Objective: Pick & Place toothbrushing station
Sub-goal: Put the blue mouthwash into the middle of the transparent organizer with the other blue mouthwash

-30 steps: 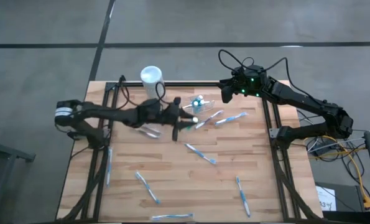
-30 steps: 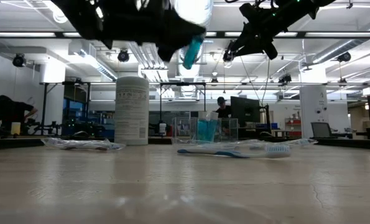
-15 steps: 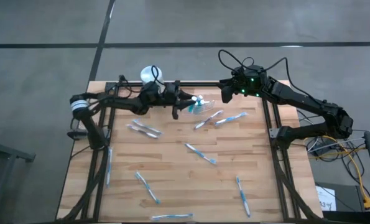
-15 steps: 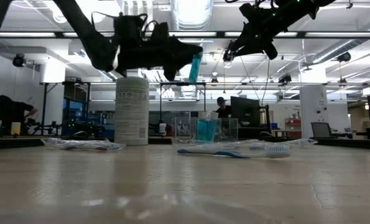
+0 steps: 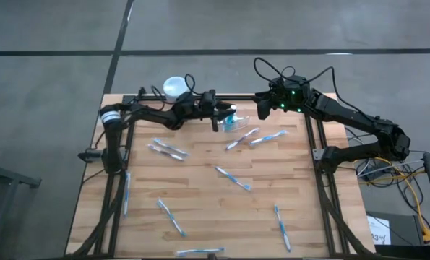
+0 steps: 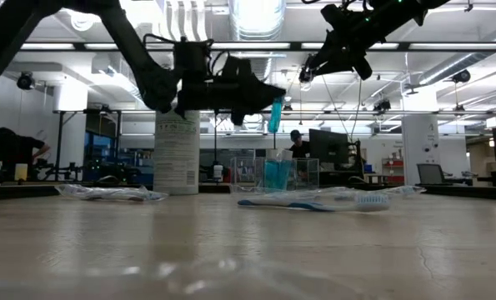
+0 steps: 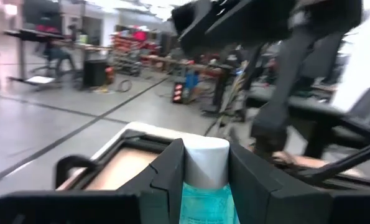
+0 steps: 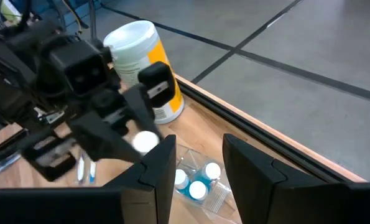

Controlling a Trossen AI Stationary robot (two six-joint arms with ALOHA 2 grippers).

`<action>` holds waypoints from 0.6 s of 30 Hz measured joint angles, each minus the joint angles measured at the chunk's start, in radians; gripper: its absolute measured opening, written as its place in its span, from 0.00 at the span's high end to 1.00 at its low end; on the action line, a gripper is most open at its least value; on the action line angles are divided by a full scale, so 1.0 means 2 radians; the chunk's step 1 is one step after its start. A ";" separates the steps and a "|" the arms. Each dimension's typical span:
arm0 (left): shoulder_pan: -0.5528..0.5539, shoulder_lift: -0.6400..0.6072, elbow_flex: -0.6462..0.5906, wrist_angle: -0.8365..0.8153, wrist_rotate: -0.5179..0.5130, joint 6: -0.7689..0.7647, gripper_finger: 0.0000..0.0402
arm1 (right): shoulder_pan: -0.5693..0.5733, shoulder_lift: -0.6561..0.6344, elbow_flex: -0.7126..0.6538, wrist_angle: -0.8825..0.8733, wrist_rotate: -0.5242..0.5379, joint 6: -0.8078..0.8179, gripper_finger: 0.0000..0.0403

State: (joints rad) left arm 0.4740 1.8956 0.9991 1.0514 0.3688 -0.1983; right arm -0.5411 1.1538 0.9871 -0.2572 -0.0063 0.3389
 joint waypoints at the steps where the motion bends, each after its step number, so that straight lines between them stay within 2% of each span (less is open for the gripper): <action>1: 0.000 0.002 0.000 -0.002 -0.009 0.002 0.74 | 0.000 0.000 0.000 0.000 0.000 0.000 0.68; 10: 0.002 0.023 0.001 0.001 -0.086 0.020 0.74 | 0.000 0.000 0.000 0.000 0.000 0.000 0.68; 18: 0.002 0.023 0.001 -0.028 -0.126 0.032 0.74 | 0.000 0.000 0.000 0.000 0.000 0.000 0.68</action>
State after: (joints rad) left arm 0.4786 1.9415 1.0008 0.9958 0.1161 -0.1342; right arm -0.5409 1.1536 0.9871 -0.2570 -0.0066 0.3391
